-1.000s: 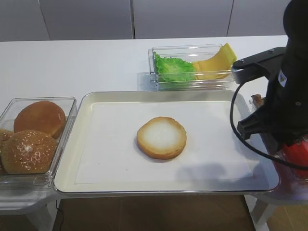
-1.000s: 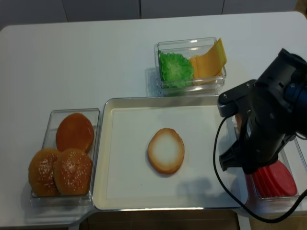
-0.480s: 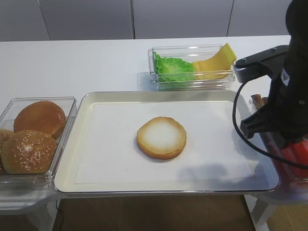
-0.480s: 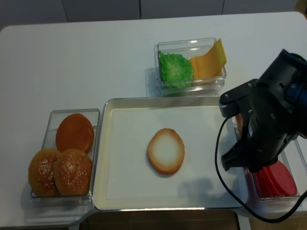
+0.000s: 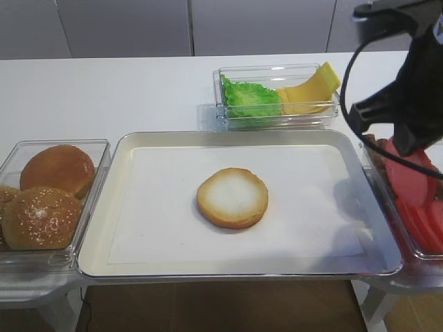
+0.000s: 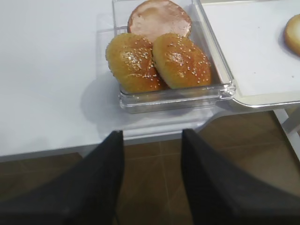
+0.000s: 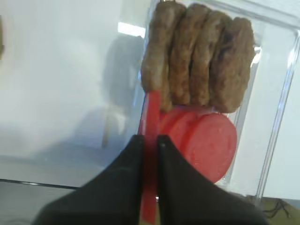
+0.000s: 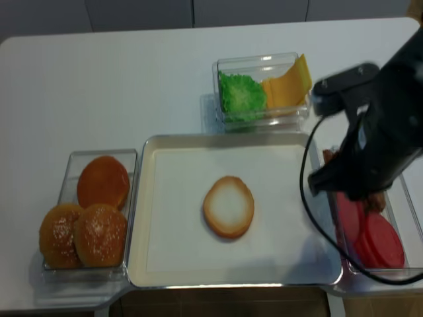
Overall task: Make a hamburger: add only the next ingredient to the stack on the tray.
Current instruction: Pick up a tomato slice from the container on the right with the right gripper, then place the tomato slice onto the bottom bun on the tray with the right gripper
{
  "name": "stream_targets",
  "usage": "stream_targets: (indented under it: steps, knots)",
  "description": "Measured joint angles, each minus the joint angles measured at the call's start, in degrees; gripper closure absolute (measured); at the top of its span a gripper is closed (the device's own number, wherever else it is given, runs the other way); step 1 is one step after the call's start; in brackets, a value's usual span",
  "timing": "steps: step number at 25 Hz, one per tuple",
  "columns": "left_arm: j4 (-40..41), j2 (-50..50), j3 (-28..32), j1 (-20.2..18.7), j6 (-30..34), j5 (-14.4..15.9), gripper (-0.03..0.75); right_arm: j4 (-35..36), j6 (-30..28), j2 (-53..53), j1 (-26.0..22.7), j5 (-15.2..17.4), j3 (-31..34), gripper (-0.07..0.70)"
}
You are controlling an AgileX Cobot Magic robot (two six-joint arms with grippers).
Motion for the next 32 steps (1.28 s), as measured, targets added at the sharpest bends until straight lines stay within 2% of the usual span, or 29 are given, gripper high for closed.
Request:
stream_targets:
  steps: [6,12,19,23,28,32]
  knots:
    - [0.00,0.00,0.00,0.00,0.00,0.00,0.412,-0.22,-0.87,-0.85,0.70,1.01,-8.06,0.566]
    - [0.00,0.00,0.00,0.00,0.00,0.00,0.412,-2.30,-0.48,0.34,7.43,1.33,-15.35,0.566]
    - [0.00,0.00,0.00,0.00,0.00,0.00,0.412,-3.79,0.45,8.76,12.51,1.46,-18.49,0.566]
    - [0.00,0.00,0.00,0.00,0.00,0.00,0.412,-3.06,1.20,13.14,13.10,0.01,-18.65,0.566]
    - [0.00,0.00,0.00,0.00,0.00,0.00,0.412,-1.61,1.42,16.84,13.10,-3.97,-18.65,0.566]
    - [0.00,0.00,0.00,0.00,0.00,0.00,0.412,-1.19,1.42,19.75,13.10,-5.27,-18.74,0.566]
